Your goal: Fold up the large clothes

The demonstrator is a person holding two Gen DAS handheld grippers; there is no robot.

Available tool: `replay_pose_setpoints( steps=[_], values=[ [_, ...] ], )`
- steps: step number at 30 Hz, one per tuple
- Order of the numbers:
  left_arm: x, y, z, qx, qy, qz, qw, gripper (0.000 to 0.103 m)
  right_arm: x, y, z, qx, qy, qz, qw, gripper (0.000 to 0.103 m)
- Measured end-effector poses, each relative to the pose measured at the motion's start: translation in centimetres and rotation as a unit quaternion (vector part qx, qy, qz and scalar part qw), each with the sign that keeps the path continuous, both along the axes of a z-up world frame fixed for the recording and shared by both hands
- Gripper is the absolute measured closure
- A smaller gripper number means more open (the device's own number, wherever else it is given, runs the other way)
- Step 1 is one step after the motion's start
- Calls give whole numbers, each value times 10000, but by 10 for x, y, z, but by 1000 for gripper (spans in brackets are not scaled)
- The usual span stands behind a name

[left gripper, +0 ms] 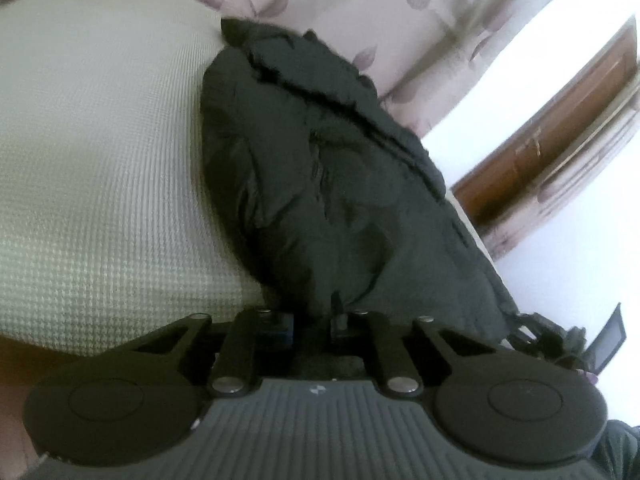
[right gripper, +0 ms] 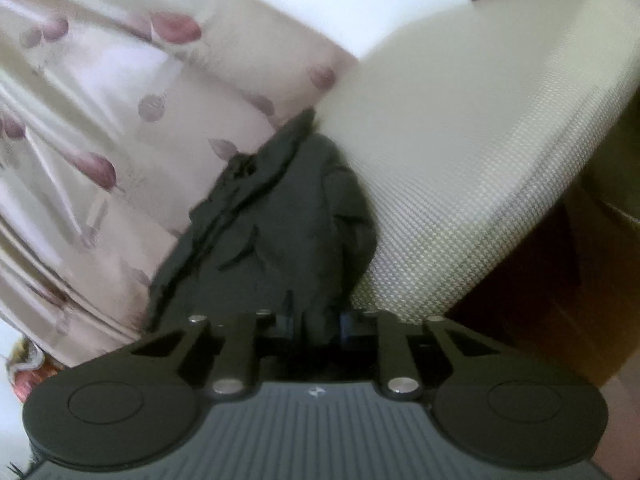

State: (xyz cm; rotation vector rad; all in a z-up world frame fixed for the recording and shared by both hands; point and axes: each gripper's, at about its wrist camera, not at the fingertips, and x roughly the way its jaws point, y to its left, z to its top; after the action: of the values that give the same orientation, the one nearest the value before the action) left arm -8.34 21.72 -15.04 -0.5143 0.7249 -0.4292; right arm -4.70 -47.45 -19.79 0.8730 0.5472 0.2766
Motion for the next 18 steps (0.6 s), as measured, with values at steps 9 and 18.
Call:
replay_pose_setpoints(
  steps=[9,18],
  values=[
    [-18,4,48,-682,-979,301,9924,92,-13,-17,28,972,-631,-53,9932,91],
    [-57,24,39,-767,-833,350,9930,92,-48,-10,32,1516,-780,93,9853,90]
  ],
)
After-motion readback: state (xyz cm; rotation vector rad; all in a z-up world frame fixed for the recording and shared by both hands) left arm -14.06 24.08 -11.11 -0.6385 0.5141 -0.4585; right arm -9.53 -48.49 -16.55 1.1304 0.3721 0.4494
